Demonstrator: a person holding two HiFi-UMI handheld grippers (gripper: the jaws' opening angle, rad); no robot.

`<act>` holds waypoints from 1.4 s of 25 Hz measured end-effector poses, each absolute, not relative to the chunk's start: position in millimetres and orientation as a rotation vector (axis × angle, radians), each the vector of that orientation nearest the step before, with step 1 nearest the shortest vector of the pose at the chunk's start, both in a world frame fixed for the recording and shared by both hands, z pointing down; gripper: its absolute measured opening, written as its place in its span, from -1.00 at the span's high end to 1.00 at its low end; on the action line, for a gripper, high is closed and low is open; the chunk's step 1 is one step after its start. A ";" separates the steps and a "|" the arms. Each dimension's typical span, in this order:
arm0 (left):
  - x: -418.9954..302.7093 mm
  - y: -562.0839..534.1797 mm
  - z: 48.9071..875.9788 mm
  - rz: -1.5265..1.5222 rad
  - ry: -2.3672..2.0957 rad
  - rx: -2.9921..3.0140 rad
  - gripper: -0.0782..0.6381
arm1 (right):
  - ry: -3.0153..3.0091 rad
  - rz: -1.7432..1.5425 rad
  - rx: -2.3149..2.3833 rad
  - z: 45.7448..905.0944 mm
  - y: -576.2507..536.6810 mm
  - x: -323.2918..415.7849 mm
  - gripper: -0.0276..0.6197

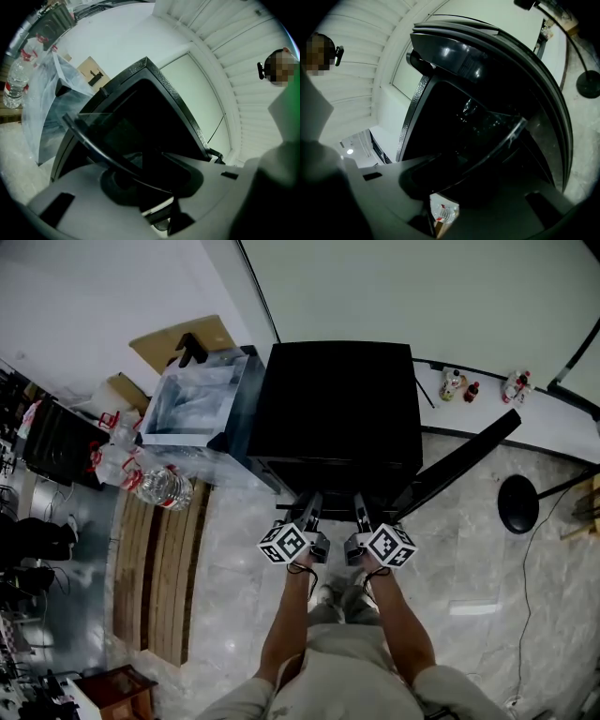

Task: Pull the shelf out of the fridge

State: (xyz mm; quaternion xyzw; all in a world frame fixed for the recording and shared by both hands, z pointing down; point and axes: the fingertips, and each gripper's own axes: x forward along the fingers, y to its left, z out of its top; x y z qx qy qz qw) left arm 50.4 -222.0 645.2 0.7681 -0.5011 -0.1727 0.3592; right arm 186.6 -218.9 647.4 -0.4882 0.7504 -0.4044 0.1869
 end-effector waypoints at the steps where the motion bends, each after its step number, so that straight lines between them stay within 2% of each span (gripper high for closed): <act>1: 50.9 -220.5 644.9 -0.448 -1.285 1.982 0.40 | 2.110 -1.137 -1.378 647.0 -217.1 187.0 0.61; 35: 29.4 -130.7 622.2 -0.492 -1.063 2.075 0.43 | 2.082 -0.979 -1.476 617.6 -112.5 162.7 0.61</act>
